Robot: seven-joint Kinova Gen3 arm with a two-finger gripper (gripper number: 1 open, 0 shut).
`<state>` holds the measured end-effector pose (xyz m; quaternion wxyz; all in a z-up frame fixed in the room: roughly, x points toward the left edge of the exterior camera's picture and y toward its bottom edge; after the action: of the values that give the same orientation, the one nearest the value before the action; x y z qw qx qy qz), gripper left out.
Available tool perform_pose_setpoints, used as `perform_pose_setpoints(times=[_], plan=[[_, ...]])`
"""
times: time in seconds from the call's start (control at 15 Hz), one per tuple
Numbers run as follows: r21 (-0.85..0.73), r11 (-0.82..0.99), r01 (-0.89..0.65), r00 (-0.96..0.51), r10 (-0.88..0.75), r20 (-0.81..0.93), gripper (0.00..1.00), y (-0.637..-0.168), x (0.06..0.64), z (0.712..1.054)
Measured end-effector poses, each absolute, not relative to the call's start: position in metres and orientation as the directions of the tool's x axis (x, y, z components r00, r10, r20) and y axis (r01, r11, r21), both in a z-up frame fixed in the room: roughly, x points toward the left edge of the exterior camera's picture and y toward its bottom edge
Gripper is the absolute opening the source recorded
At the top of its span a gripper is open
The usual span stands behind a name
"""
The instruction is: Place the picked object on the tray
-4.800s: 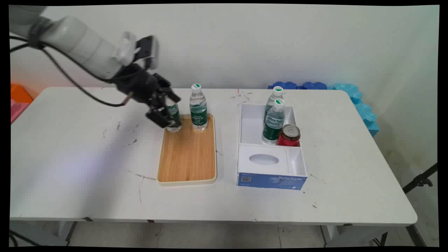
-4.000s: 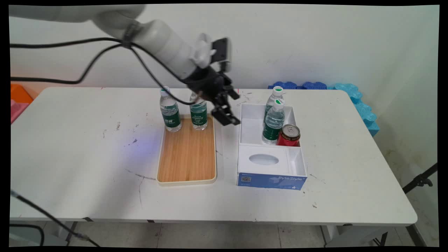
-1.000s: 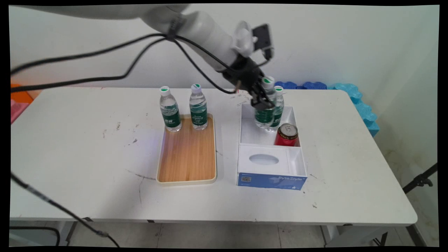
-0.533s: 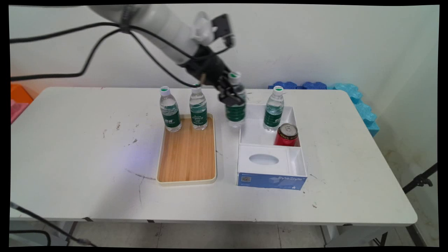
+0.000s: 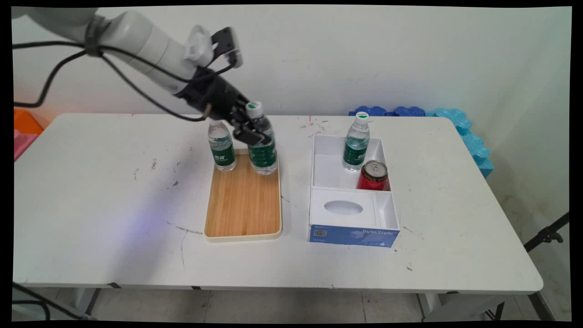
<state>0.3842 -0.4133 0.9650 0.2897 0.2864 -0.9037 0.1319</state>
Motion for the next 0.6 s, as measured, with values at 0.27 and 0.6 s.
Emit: perform_pose_setpoints(times=[0.27,0.6], plan=[[-0.055,0.779,-0.625,-0.643,-0.474,0.602,0.0,-0.399,0.417,0.945],[-0.047,0.773,-0.633,-0.637,-0.486,0.598,0.0,-0.385,0.446,0.915]])
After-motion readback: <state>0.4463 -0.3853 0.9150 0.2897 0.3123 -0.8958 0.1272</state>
